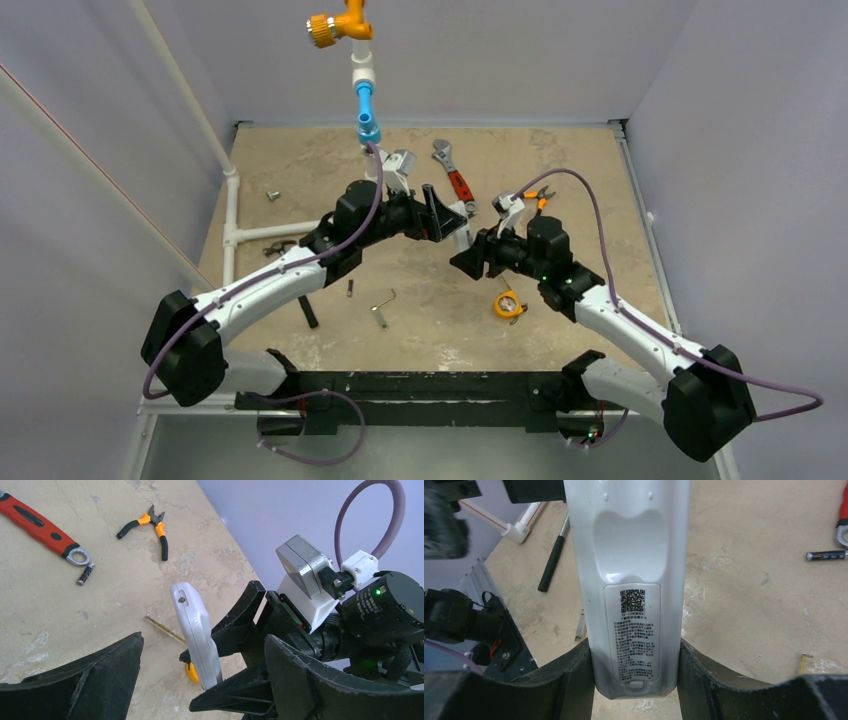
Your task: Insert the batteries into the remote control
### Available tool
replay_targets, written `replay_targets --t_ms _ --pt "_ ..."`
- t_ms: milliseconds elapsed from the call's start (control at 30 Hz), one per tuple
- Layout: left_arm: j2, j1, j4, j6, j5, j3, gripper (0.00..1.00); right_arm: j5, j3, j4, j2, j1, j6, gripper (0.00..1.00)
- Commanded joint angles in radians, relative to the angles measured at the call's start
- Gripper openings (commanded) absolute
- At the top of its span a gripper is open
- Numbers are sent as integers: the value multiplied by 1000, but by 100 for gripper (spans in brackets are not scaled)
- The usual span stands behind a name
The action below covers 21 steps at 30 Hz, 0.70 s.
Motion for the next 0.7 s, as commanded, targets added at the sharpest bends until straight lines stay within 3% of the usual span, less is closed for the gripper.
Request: replay_targets --t_ms 0,167,667 --pt "30 7 69 -19 32 38 86 -62 57 40 -14 15 -20 0" --pt "60 7 91 -12 78 39 79 -47 60 28 -40 24 -33 0" --pt "97 7 31 -51 66 89 42 -10 101 -51 -33 62 -102 0"
